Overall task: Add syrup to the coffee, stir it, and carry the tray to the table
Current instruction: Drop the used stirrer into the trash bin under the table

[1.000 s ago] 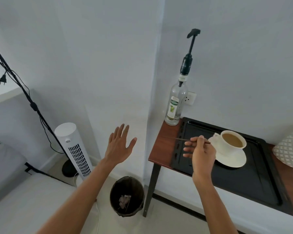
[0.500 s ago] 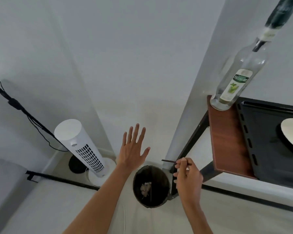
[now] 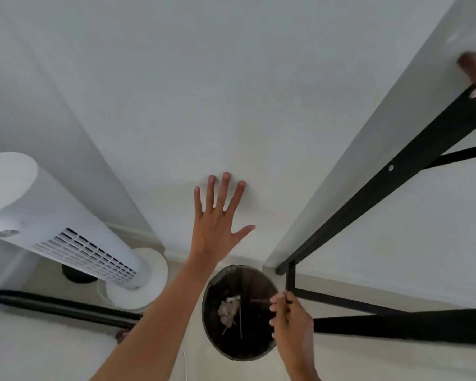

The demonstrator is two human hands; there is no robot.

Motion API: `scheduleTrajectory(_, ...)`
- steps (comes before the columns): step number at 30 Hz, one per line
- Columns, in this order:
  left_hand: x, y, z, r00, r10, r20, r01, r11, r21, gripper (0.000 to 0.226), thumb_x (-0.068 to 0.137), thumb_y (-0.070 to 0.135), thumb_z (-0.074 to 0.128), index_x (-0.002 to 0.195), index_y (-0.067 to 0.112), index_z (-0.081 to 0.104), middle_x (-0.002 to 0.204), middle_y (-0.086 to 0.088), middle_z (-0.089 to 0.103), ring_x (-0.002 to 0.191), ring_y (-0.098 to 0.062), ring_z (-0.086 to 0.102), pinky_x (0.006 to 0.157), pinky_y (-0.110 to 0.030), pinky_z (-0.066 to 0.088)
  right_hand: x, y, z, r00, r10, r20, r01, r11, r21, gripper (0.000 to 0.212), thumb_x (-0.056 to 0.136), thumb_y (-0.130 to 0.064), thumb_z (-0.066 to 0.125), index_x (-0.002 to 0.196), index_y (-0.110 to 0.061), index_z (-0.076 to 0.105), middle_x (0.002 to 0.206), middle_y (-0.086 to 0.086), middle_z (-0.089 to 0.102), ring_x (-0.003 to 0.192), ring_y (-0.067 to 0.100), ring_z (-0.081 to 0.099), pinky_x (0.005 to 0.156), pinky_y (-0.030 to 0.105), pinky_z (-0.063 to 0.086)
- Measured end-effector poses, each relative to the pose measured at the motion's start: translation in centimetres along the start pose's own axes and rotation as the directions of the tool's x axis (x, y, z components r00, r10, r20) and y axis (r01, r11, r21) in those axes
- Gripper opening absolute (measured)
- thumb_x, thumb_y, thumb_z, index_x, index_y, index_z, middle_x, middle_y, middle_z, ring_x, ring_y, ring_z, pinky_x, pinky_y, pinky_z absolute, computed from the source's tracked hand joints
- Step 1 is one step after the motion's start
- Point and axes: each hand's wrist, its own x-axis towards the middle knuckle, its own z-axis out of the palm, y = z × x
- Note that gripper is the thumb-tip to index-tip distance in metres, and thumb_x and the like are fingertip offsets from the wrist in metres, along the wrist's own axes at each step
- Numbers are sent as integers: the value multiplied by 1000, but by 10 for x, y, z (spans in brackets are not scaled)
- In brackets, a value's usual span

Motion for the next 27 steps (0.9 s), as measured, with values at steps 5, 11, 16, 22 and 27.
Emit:
scheduleTrajectory(5,14,-13,36,990,41,-134,-38,999,26,116,75,87,44,157,29,-13,162,-6,-32,149,-37,-21,107,-81,-1,28,37,32,1000,17,20,-16,1000,-19,28,105,-26,48,84,-30,65,81,-6,72,73,16,70,69,44,63)
scheduleTrajectory(11,24,-23,49,967,98,-234,-81,993,82,127,70,87,54,154,30,-22,158,-4,-40,146,-33,-32,99,-83,-4,47,64,44,999,21,47,-17,997,-79,25,106,-26,48,91,-26,68,83,-7,72,76,16,71,72,44,63)
scheduleTrajectory(16,26,-25,52,969,109,-220,-95,993,76,127,70,87,53,153,32,-25,155,-3,-45,143,-32,-37,96,-84,-3,58,85,51,998,16,68,-4,984,-177,26,106,-23,50,106,-19,75,99,-5,76,92,14,72,79,32,61)
scheduleTrajectory(22,27,-26,53,969,98,-227,-86,994,62,126,70,88,52,153,32,-24,154,-3,-46,142,-33,-38,96,-84,-3,66,108,65,996,52,79,-32,969,-243,24,105,-27,54,111,-19,75,104,-3,77,93,11,69,71,19,52)
scheduleTrajectory(27,26,-27,54,967,103,-233,-93,994,52,125,71,88,51,152,31,-25,154,-3,-46,146,-46,-16,98,-84,0,79,116,79,994,68,82,-46,969,-243,21,104,-26,57,111,-17,74,92,-9,67,88,12,68,71,21,53)
